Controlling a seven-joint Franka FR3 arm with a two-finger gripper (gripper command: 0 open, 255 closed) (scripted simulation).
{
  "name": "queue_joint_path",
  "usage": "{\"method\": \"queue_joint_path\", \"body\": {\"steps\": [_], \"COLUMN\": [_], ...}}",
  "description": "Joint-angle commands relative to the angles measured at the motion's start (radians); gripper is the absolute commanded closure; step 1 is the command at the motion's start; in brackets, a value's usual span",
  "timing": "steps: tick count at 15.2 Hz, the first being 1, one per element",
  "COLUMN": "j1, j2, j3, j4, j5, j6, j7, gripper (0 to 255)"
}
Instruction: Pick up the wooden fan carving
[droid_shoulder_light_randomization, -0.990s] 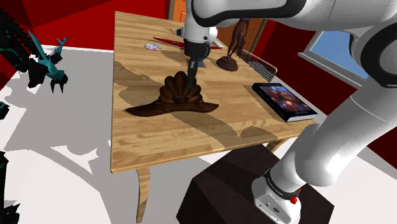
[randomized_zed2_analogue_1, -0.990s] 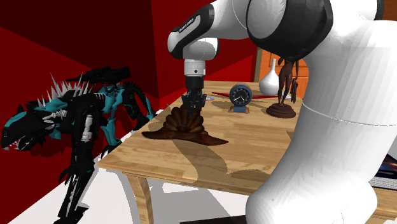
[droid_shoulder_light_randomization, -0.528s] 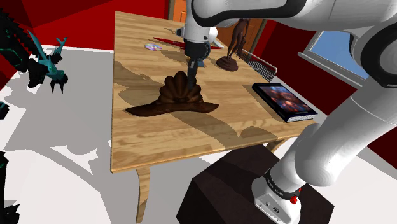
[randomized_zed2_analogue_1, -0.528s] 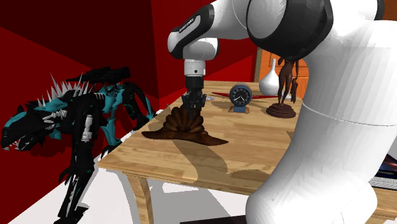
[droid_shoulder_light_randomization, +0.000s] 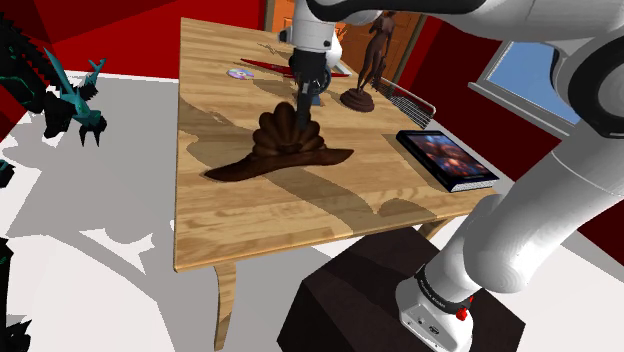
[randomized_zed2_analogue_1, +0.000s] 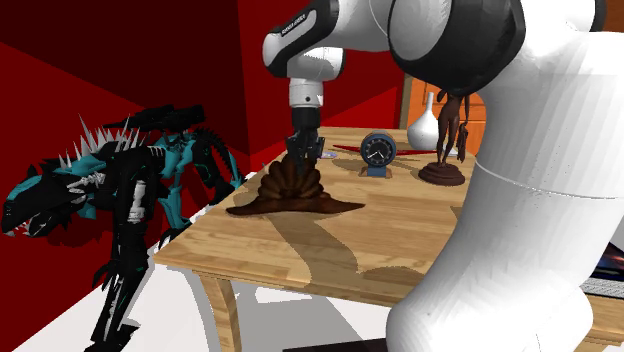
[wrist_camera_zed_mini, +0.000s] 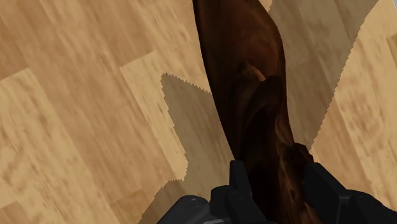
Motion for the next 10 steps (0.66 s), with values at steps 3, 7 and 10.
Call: {"method": "queue_joint_path", "body": {"steps": [3, 7, 10], "j1": [0.0, 0.0, -0.001], "j2": [0.001, 0.005, 0.007], "j3": [0.0, -0.001, -0.001], "j4": [0.056, 0.115, 0.133], "j5": [0.0, 0.0, 0.0], "j6": [-0.054, -0.108, -0.124], "j7": [0.004, 0.008, 0.01], "gripper": [255, 255, 255]}}
